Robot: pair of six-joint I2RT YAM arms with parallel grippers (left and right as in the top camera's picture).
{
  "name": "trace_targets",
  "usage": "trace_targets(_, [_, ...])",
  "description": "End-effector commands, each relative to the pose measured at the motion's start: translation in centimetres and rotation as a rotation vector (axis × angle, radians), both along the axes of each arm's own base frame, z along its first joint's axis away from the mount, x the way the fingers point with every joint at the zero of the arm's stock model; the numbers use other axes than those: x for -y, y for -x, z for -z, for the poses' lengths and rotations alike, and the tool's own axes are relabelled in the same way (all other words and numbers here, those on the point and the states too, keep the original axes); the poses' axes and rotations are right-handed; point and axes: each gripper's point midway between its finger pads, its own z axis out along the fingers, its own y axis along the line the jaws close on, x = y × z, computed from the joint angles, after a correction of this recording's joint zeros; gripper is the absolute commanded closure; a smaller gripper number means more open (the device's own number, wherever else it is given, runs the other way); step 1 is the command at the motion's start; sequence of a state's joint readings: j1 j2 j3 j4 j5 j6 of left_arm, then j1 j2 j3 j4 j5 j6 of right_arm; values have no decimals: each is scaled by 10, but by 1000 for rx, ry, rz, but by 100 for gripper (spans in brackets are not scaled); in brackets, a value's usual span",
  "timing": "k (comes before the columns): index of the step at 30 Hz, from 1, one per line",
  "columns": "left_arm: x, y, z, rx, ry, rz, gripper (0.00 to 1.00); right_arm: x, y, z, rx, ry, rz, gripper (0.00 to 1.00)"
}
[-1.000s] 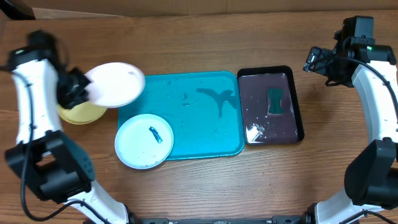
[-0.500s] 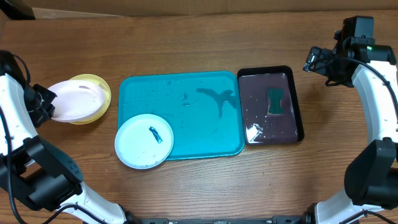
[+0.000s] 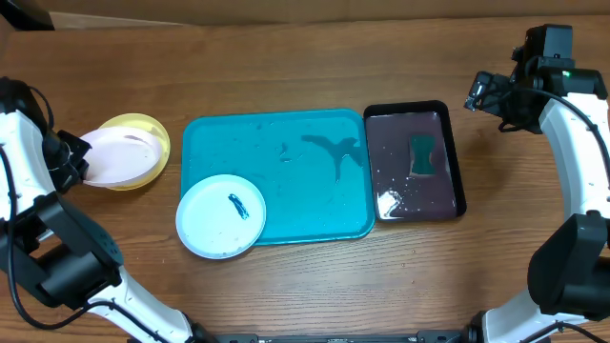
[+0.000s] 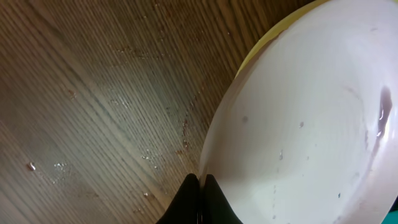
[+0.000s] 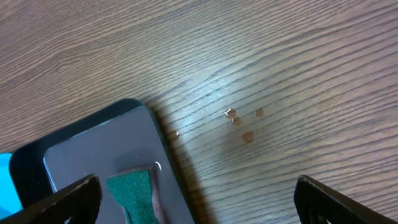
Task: Clean dirty plates on tray and stack at the side
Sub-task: 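Release the white plate and raise the left gripper, then move the left gripper to the light blue plate's rim and grip it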
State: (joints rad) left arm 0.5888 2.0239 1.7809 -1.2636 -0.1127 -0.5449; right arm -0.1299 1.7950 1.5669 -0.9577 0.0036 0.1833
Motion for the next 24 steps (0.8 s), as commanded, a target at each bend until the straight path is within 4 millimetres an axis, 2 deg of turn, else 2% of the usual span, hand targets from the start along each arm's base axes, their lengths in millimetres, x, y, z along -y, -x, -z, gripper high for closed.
trace_targets(1, [2,-10,4,23,17,-3,96,-2,-2,-9,27,-2,3,0])
trace_targets(4, [4,-13,4,37,26,-1,90,-2,-2,-9,27,-2,3,0])
trace_targets(6, [6,-16,4,51,38,13,78,-2,-2,-9,27,-2,3,0])
trace_targets(8, [9,-20,4,69,56,43,57,-2,-2,-9,27,-2,3,0])
trace_targets(9, [11,-22,4,76,69,64,43,-2,-2,-9,27,-2,3,0])
trace_targets(11, [15,-24,4,89,92,102,27,-2,-2,-9,27,-2,3,0])
trace_targets(12, [17,-25,4,94,103,115,22,-2,-2,-9,27,-2,3,0])
trace_targets(15, [27,-23,5,94,152,124,18,-2,-2,-9,27,-2,3,0])
trace_targets(18, [40,-12,5,58,212,119,18,-2,-2,-9,27,-2,3,0])
trace_targets(24, [80,22,1,-96,348,129,31,-2,-2,-9,27,-2,3,0])
